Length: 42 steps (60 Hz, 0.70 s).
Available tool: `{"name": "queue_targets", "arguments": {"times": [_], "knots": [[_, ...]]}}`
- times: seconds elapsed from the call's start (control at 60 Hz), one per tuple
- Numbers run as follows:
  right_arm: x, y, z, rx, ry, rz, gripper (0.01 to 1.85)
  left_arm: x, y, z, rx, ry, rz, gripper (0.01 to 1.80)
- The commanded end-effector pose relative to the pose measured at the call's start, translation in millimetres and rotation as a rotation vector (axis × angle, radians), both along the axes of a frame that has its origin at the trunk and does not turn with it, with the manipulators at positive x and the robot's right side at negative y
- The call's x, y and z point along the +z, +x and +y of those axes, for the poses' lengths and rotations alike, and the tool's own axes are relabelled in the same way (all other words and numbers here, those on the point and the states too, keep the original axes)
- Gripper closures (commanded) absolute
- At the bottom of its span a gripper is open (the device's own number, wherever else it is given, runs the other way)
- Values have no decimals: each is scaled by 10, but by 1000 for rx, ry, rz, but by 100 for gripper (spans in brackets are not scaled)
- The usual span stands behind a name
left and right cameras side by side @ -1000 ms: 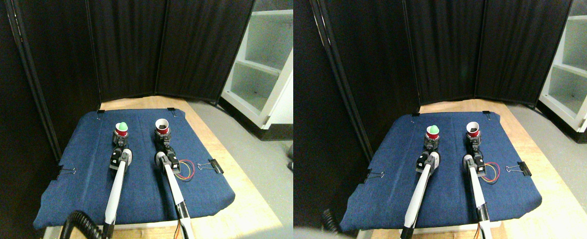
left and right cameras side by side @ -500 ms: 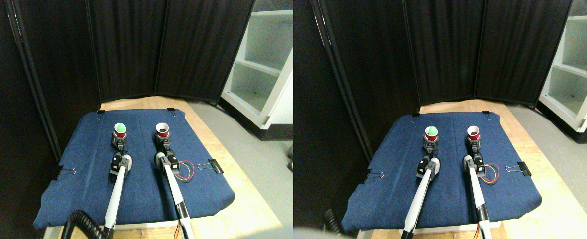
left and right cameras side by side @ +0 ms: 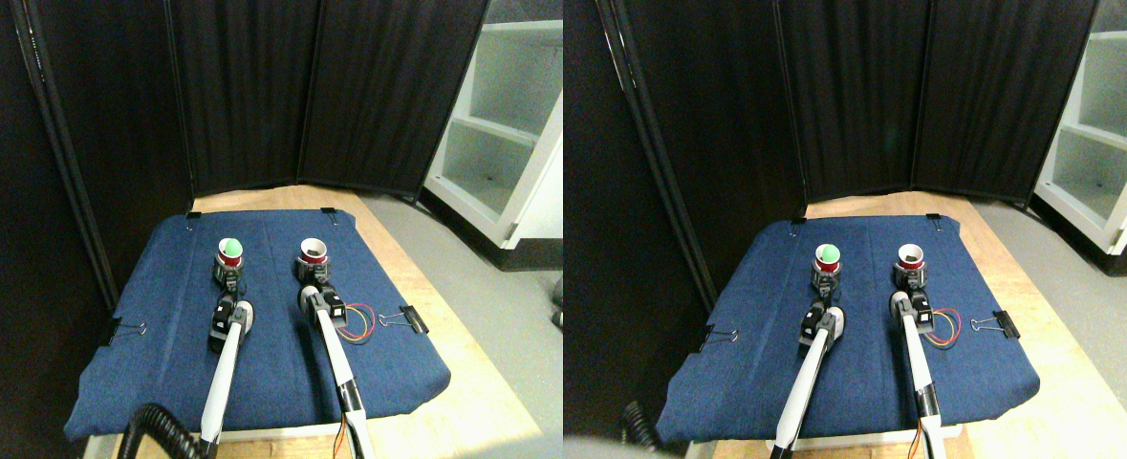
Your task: Pour (bimanual)
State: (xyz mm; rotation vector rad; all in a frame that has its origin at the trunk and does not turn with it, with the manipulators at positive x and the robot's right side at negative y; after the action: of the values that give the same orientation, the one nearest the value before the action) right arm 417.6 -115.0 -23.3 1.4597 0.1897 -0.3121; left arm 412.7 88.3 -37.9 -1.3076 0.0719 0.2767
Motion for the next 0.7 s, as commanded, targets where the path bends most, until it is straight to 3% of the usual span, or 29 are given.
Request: {"name": "queue_targets", "arguments": {"times": [0.017, 0.05, 0.083, 0.2, 0.367, 0.7], "knots": [[35, 2, 3, 34, 37, 17, 57, -120, -52, 35, 20, 46, 73, 111], [36, 2, -5, 49, 60, 23, 49, -113, -58, 27, 6, 35, 71, 85], [41, -1, 0, 47, 53, 22, 45, -113, -57, 26, -4, 20, 74, 70], [55, 2, 2, 47, 57, 14, 39, -98, -40, 33, -17, -2, 82, 60], [103, 0, -3, 62, 41, -1, 49, 29, -55, 20, -79, 30, 99, 25], [285, -108, 36, 125, 13, -62, 59, 290, -162, -9, -168, 26, 103, 32]]}}
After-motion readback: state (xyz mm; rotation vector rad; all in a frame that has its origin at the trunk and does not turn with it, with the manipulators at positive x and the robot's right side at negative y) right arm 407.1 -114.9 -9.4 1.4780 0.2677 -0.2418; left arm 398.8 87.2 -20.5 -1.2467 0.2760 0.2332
